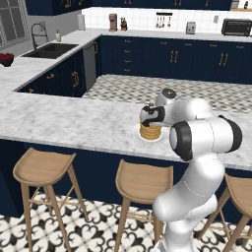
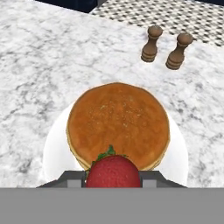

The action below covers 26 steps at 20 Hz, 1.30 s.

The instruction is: Take the strawberry from the fridge and place it on top of the pancake, located on the dining counter.

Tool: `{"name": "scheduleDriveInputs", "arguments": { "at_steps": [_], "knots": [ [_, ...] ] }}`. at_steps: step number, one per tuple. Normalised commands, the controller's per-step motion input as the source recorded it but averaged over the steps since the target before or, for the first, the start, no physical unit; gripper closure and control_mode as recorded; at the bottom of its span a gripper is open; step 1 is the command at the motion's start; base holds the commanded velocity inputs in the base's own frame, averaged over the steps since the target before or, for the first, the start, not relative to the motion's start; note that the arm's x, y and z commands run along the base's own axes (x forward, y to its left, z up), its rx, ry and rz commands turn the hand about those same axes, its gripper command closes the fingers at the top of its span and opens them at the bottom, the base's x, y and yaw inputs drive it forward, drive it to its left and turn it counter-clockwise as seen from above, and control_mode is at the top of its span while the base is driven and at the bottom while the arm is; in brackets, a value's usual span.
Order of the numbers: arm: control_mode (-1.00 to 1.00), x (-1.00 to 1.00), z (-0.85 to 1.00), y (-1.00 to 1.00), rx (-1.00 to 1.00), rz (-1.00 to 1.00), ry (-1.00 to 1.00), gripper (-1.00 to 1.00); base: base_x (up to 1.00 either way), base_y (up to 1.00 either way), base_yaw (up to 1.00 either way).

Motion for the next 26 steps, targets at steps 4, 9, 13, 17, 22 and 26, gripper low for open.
{"name": "scheduleDriveInputs", "arguments": {
  "at_steps": [4, 9, 13, 17, 22, 26],
  "knots": [
    [-1.00, 0.26, -0.11, -0.01, 0.00, 0.00, 0.00, 1.00, 0.00, 0.00, 0.00],
    [-1.00, 0.22, 0.02, -0.01, 0.00, 0.00, 0.00, 1.00, 0.00, 0.00, 0.00],
    [-1.00, 0.18, 0.00, -0.07, 0.00, 0.00, 0.00, 1.00, 0.00, 0.00, 0.00],
    [-1.00, 0.13, -0.25, -0.03, 0.00, 0.00, 0.00, 1.00, 0.00, 0.00, 0.00],
    [-1.00, 0.03, -0.43, 0.00, 0.00, 0.00, 0.05, 1.00, 0.00, 0.00, 0.00],
    [-1.00, -0.03, -0.39, 0.00, 0.00, 0.00, 0.02, -1.00, 0.00, 0.00, 0.00]
  ]
}}
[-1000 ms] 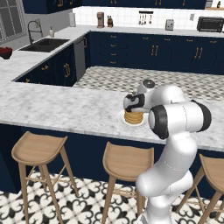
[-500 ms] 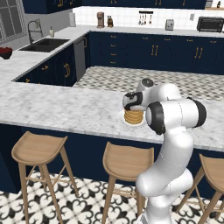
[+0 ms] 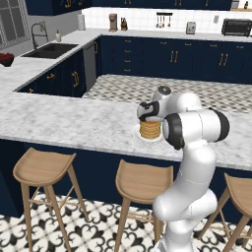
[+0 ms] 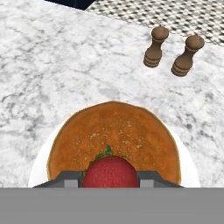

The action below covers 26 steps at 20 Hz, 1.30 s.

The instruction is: Take the strawberry from the fridge and place it on top of the pancake, located on the dining counter.

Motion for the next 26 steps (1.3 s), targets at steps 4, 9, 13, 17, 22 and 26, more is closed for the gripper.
{"name": "scheduleDriveInputs", "arguments": {
  "at_steps": [4, 9, 13, 17, 22, 26],
  "knots": [
    [-1.00, -0.17, -0.29, 0.00, 0.00, 0.00, 0.00, -1.00, 0.00, 0.00, 0.00],
    [-1.00, -0.15, -0.25, -0.06, 0.00, 0.00, 0.00, -1.00, 0.00, 0.00, 0.00],
    [-1.00, -0.08, -0.11, -0.01, 0.00, 0.00, 0.00, -1.00, 0.00, 0.00, 0.00],
    [-1.00, -0.08, 0.00, 0.00, 0.00, 0.00, 0.00, -1.00, 0.00, 0.00, 0.00],
    [-1.00, -0.30, 0.05, -0.01, 0.00, 0.00, -0.03, -1.00, 0.00, 0.00, 0.00],
    [-1.00, -0.47, 0.35, -0.03, 0.01, 0.00, -0.11, -1.00, 0.00, 0.00, 0.00]
  ]
}}
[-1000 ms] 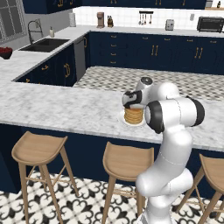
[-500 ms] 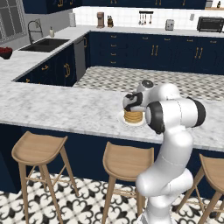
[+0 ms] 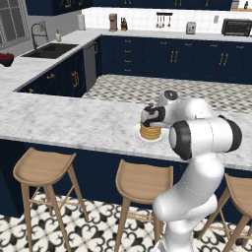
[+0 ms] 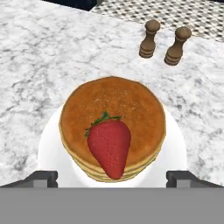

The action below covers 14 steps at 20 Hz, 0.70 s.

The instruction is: Take the strawberry from the fridge and place it on top of the pancake, located on the dining counter.

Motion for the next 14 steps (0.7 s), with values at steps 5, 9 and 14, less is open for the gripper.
{"name": "scheduleDriveInputs", "arguments": {
  "at_steps": [5, 9, 14],
  "knots": [
    [-1.00, -0.49, 0.83, 0.00, 0.00, 0.00, -0.13, -1.00, 0.00, 0.00, 0.00],
    [-1.00, -0.65, 0.94, 0.00, 0.00, 0.00, -0.16, -1.00, 0.00, 0.00, 0.00],
    [-1.00, -0.76, 0.90, 0.00, 0.01, 0.00, -0.19, -1.00, 0.00, 0.00, 0.00]
  ]
}}
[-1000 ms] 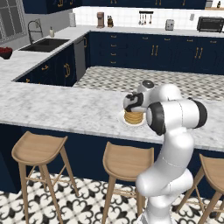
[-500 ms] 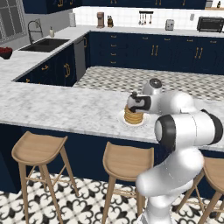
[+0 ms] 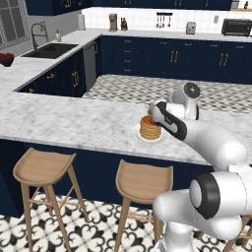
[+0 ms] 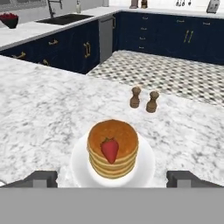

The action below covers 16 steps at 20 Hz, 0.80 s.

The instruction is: Take the strawberry from the fridge and place it on top of the pancake, located on the dining counter.

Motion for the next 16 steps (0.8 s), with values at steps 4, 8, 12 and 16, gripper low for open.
{"name": "scheduleDriveInputs", "arguments": {
  "at_steps": [4, 8, 12, 16],
  "knots": [
    [-1.00, -0.91, 0.78, 0.00, 0.02, 0.00, -0.15, -1.00, 0.00, 0.00, 0.00],
    [-1.00, -1.00, 0.65, 0.00, 0.03, 0.00, -0.03, -1.00, 0.00, 0.00, 0.00],
    [-1.00, -1.00, 0.46, 0.00, 0.05, 0.00, 0.00, -1.00, 0.00, 0.00, 0.00],
    [-1.00, -1.00, 0.43, -0.01, 0.01, -0.02, 0.00, -1.00, 0.00, 0.00, 0.00]
  ]
}}
